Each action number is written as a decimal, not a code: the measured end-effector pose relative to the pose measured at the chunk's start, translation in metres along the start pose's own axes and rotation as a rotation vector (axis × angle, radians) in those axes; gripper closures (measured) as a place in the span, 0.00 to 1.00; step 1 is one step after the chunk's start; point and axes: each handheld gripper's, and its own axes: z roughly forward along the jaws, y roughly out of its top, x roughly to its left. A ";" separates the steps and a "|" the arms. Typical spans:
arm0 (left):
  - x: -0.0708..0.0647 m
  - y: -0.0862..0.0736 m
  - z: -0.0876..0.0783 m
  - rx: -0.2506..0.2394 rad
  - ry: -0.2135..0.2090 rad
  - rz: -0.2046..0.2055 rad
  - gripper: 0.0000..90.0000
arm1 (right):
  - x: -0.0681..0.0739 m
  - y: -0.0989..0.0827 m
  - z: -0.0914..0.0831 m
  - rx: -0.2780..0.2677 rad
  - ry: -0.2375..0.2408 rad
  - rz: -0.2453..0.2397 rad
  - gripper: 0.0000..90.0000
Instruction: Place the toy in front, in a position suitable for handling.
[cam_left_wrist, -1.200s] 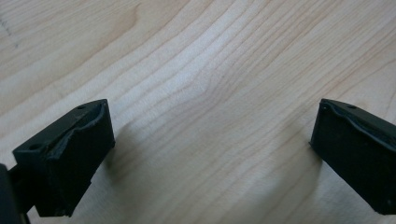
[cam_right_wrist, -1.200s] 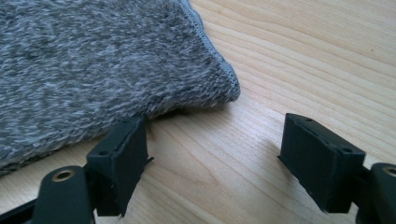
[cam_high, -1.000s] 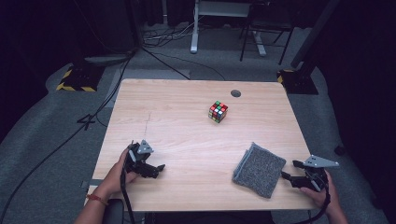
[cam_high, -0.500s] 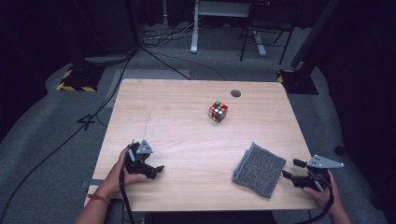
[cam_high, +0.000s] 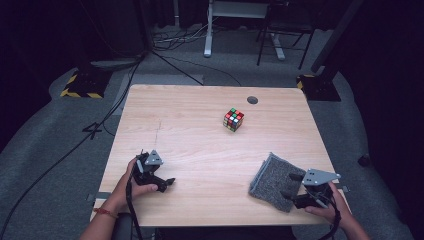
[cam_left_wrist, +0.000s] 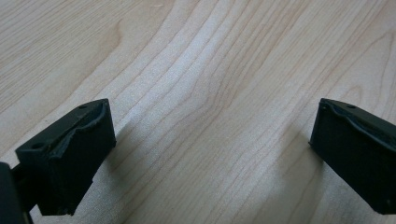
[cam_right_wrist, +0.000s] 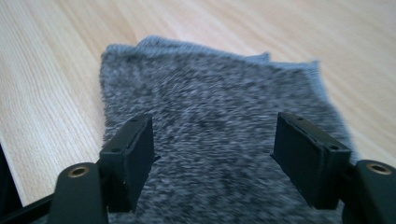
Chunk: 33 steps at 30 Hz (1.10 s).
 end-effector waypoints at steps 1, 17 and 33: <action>0.000 0.000 0.000 0.000 0.001 -0.002 0.01 | 0.001 -0.001 0.004 0.004 0.019 0.006 0.33; -0.006 0.005 0.004 0.002 0.032 -0.037 0.00 | -0.012 -0.021 0.025 0.018 0.030 0.057 0.23; -0.012 0.046 0.040 0.006 -0.039 0.043 0.01 | -0.053 -0.002 0.045 0.067 -0.040 0.152 0.23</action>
